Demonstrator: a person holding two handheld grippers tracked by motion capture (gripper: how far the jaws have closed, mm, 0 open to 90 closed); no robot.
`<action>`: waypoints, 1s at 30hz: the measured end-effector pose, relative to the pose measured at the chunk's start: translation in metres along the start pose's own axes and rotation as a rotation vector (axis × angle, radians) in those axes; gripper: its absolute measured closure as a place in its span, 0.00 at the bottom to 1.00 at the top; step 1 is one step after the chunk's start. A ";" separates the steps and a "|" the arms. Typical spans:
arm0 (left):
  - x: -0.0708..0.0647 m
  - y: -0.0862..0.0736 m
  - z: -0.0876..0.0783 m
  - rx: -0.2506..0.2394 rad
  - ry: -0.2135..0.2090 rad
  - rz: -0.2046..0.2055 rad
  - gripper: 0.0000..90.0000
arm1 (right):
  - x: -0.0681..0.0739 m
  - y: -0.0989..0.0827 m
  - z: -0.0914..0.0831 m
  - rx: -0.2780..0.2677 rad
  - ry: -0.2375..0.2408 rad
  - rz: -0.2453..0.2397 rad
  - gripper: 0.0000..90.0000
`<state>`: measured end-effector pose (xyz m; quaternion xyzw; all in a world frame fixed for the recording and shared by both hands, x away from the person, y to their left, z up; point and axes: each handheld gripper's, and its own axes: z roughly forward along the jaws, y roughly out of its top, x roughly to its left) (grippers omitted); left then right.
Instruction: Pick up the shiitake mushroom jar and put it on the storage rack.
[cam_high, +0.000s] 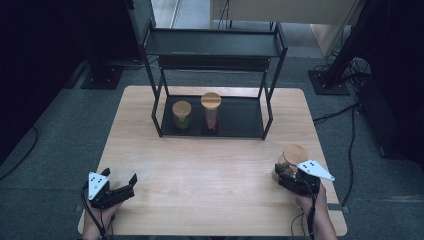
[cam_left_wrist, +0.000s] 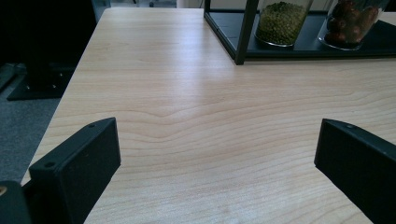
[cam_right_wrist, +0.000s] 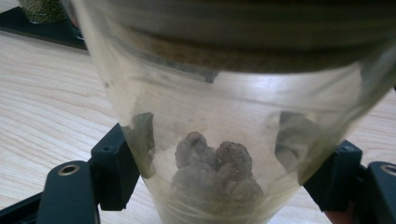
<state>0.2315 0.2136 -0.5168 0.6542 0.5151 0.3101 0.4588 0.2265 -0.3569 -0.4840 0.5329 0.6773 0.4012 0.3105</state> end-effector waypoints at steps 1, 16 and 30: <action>0.000 0.000 0.000 0.000 0.000 0.001 0.01 | 0.001 0.001 0.001 0.002 0.003 -0.005 0.27; 0.000 0.000 0.000 -0.003 -0.003 -0.001 0.01 | 0.027 0.018 0.026 0.007 0.039 -0.017 0.27; 0.001 0.000 0.000 -0.003 -0.004 -0.007 0.01 | 0.044 0.044 0.055 0.001 0.068 -0.034 0.27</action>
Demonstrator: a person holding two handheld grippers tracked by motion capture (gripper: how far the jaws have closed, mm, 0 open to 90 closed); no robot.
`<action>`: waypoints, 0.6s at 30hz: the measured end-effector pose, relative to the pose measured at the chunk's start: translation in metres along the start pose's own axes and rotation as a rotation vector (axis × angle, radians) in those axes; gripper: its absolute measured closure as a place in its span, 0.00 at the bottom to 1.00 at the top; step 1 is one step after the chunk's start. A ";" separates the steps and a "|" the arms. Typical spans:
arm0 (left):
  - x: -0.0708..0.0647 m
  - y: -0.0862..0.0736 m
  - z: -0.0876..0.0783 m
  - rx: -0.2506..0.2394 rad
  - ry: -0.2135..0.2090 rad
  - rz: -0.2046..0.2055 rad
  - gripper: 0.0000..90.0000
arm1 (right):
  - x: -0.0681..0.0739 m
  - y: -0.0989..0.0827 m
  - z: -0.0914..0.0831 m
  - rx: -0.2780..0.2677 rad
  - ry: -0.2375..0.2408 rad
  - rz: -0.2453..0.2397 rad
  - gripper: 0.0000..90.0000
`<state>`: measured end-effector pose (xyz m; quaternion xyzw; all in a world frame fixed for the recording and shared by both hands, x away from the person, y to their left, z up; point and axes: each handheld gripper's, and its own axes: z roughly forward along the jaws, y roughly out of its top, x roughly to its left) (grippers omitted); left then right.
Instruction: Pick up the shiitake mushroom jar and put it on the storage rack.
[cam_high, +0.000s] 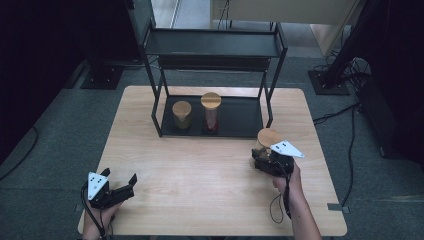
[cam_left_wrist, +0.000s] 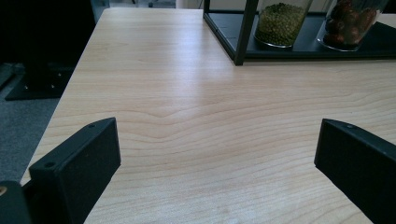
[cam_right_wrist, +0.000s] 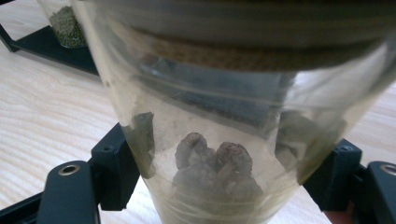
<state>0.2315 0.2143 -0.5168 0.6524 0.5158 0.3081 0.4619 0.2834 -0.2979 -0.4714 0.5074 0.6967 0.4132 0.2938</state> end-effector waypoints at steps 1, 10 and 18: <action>0.000 0.000 0.000 0.001 0.000 0.001 0.01 | 0.001 0.002 0.002 0.000 0.001 -0.001 0.27; 0.000 0.000 0.000 -0.003 -0.002 -0.006 0.01 | 0.005 0.017 0.021 0.003 0.005 0.002 0.27; 0.001 0.000 0.000 -0.001 -0.005 -0.006 0.01 | 0.007 0.029 0.035 0.008 0.002 -0.005 0.27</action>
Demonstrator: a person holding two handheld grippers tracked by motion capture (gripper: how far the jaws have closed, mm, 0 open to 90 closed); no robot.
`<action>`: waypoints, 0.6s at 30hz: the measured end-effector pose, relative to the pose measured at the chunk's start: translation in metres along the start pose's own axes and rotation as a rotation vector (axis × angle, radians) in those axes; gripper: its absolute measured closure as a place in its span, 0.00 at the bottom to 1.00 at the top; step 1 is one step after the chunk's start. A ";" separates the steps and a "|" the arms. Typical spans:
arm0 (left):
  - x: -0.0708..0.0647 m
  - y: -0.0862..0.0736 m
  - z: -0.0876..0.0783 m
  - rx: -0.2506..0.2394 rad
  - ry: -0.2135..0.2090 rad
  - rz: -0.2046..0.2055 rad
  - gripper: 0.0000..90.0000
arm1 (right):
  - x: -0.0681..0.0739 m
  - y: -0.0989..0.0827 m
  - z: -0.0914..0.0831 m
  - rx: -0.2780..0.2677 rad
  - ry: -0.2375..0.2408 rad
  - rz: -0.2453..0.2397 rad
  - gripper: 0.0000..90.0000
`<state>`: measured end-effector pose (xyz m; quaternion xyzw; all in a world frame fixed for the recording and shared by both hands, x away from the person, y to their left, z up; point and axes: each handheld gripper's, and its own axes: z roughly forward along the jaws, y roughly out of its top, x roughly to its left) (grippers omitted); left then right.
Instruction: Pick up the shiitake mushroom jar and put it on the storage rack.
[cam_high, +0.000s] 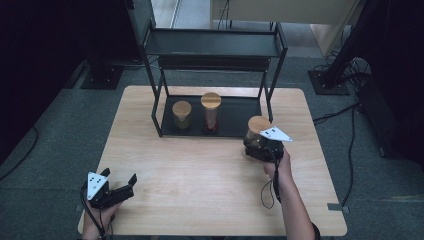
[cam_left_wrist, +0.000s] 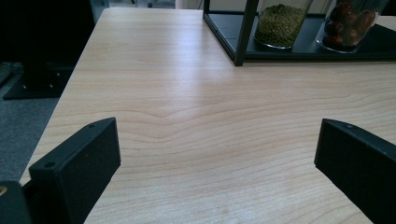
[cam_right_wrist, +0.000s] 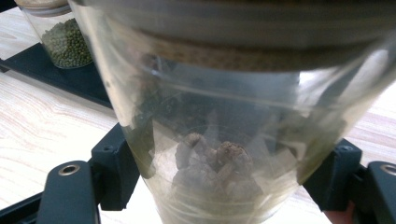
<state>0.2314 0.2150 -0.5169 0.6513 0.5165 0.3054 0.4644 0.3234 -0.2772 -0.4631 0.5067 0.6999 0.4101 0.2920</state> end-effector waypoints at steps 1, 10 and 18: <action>0.000 0.000 0.000 0.000 0.000 0.000 0.01 | 0.000 0.001 0.002 0.002 0.000 0.002 0.27; 0.000 0.000 0.000 -0.002 -0.001 -0.002 0.01 | 0.000 0.014 0.015 0.004 -0.003 0.010 0.27; 0.000 0.000 0.000 -0.002 -0.003 -0.002 0.01 | -0.001 0.029 0.026 -0.002 -0.009 0.004 0.27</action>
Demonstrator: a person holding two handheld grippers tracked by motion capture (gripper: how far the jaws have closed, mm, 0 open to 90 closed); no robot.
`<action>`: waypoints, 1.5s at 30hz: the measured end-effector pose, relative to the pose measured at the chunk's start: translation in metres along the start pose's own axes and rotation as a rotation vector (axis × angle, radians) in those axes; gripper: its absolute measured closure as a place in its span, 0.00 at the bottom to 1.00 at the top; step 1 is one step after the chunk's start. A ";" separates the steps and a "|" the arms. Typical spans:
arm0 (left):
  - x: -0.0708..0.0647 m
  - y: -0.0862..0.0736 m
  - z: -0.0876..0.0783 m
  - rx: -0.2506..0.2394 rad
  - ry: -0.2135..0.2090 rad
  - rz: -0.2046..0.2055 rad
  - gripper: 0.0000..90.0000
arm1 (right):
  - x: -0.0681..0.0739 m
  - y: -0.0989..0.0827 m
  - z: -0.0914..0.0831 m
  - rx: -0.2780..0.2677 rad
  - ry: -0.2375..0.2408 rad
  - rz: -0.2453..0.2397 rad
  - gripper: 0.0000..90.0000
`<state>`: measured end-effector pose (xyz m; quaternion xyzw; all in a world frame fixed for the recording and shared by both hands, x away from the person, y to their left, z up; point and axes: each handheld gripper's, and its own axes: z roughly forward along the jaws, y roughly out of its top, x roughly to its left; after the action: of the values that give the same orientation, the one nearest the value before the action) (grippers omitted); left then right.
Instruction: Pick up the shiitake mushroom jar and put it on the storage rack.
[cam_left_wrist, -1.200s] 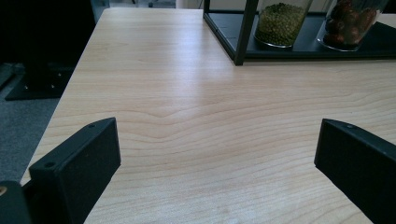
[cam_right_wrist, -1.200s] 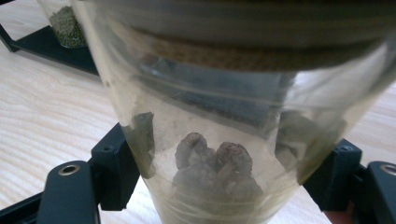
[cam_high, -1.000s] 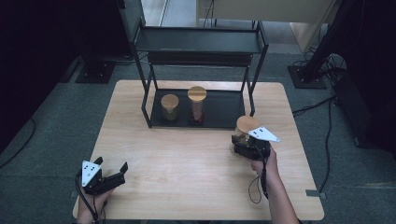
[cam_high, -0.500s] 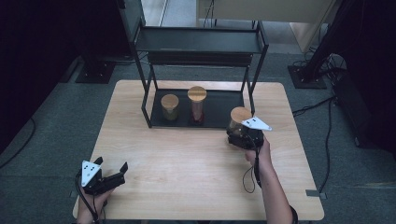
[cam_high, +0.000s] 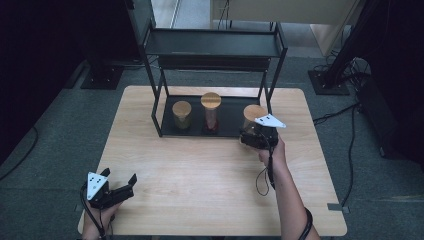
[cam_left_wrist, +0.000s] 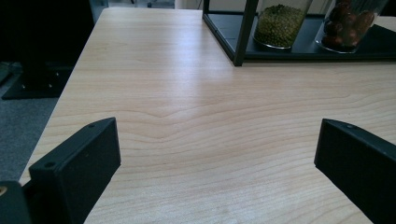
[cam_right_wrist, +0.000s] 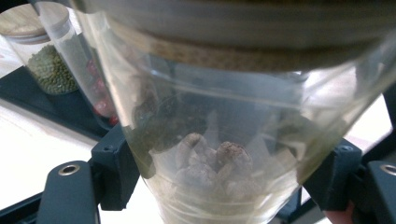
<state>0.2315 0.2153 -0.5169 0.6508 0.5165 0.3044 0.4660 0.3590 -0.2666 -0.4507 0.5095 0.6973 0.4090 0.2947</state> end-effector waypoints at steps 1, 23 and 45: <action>0.000 0.000 0.000 0.000 0.000 0.000 0.01 | 0.000 0.001 0.002 0.002 0.000 0.003 0.27; 0.001 0.000 0.000 -0.002 -0.001 -0.003 0.01 | 0.006 0.018 0.041 0.007 -0.023 0.000 0.27; 0.000 0.000 0.000 0.000 -0.002 0.000 0.01 | 0.005 0.016 0.072 -0.004 -0.070 0.049 0.27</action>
<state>0.2320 0.2154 -0.5170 0.6510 0.5162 0.3036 0.4664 0.4248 -0.2400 -0.4724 0.5398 0.6732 0.3993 0.3098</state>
